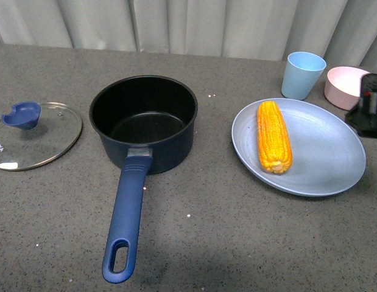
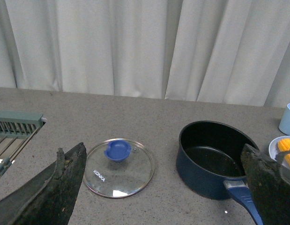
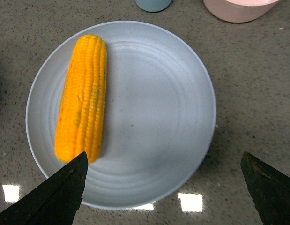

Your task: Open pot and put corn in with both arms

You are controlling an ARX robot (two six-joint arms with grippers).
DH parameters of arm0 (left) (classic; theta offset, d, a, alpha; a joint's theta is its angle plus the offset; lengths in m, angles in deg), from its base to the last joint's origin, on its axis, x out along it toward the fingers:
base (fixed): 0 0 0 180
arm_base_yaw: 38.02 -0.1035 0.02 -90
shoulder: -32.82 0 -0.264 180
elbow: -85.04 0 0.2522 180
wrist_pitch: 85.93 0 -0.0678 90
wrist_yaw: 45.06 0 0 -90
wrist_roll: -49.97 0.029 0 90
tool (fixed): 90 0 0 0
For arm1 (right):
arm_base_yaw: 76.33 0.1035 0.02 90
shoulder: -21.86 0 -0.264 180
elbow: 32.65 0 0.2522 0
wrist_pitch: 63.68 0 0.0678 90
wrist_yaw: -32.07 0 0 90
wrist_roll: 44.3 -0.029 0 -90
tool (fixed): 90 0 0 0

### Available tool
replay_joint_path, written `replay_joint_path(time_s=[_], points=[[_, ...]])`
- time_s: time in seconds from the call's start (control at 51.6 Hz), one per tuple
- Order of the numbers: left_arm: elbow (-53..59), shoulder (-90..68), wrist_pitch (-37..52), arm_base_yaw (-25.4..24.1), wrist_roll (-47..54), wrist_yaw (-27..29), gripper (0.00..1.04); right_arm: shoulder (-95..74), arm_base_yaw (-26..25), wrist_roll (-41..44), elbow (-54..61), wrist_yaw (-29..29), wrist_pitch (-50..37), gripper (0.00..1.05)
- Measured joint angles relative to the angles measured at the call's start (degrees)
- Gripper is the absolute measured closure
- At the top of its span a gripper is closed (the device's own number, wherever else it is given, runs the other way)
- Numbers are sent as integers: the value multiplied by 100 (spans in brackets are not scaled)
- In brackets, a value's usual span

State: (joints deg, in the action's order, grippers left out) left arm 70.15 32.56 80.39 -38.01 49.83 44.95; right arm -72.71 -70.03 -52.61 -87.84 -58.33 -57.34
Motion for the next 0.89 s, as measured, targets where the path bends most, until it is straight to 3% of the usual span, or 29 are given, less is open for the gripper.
replay_joint_path(time_s=[0.213,0.31,0.892], points=[[0,0,0,0,0,0,6,-1342,313,-765,-1609,474,691,9],[0,0,0,0,0,0,6,-1762,514,-1005,-2111,334,1165,9],[0,0,0,0,0,0,6,-2839,815,-1272,-3034,22,2035,9]])
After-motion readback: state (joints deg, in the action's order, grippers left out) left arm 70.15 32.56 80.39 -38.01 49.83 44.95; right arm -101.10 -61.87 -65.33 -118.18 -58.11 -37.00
